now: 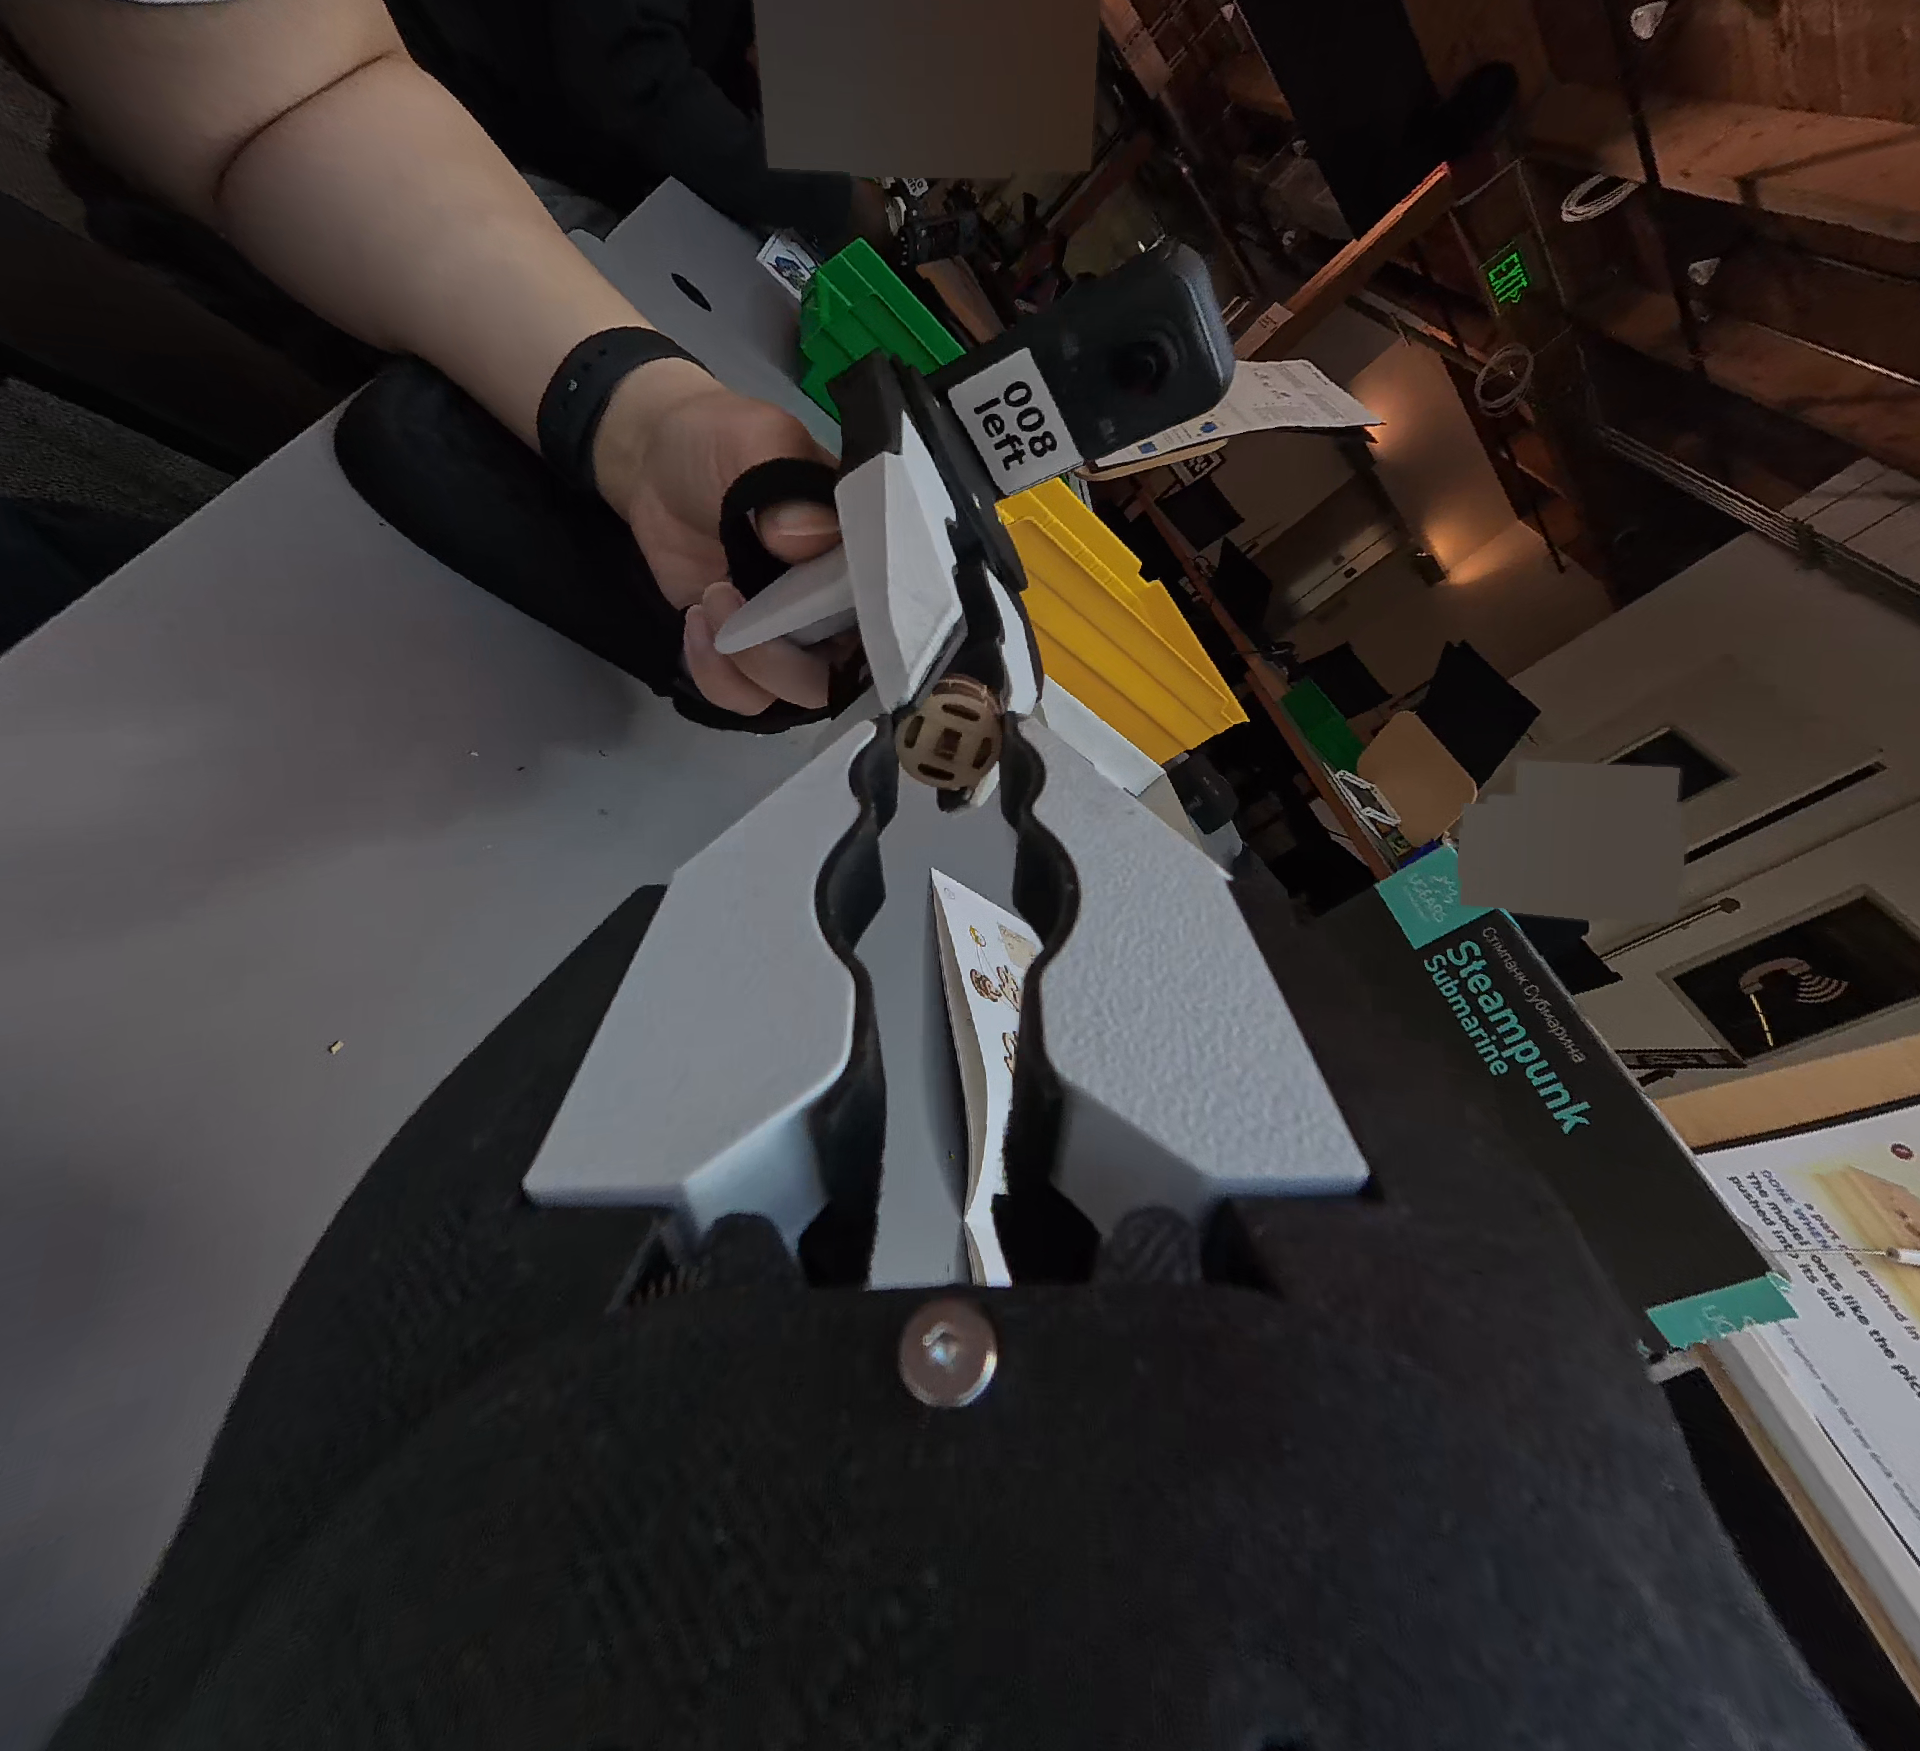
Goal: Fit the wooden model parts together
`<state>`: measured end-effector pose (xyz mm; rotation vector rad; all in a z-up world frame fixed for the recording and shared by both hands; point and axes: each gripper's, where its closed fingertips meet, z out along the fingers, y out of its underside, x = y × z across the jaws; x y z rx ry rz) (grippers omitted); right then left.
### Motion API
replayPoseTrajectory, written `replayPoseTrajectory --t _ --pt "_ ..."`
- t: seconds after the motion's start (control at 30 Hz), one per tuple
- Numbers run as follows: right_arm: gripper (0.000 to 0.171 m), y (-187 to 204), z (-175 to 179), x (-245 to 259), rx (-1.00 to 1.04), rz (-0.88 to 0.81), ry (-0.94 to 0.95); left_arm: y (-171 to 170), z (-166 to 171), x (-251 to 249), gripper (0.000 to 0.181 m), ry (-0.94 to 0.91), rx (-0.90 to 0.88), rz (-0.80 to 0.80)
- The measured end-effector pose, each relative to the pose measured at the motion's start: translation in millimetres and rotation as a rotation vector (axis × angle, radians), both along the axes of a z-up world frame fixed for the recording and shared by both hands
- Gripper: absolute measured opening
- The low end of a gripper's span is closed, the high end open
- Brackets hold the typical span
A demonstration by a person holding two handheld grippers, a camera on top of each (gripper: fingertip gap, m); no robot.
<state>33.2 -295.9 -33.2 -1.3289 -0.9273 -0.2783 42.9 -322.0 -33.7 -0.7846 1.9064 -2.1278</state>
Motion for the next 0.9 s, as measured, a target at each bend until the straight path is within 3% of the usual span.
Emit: replayPoseTrajectory --t 0.2,0.3,0.6,0.9 --pt "0.019 2.2 -2.3 3.1 -0.058 -0.013 0.039 2.1 -1.6 1.9 0.017 0.054 -0.04 -0.014" --pt "0.019 3.7 0.5 6.7 -0.077 -0.008 0.107 8.8 -0.5 7.7 0.029 0.065 -0.059 0.026" --pt "0.018 1.7 18.0 24.3 -0.257 0.111 0.591 16.9 1.1 9.9 0.027 0.051 -0.054 0.054" --pt "0.018 6.0 8.8 24.9 -0.292 0.091 0.579 15.8 0.6 9.5 0.026 0.036 -0.034 0.063"
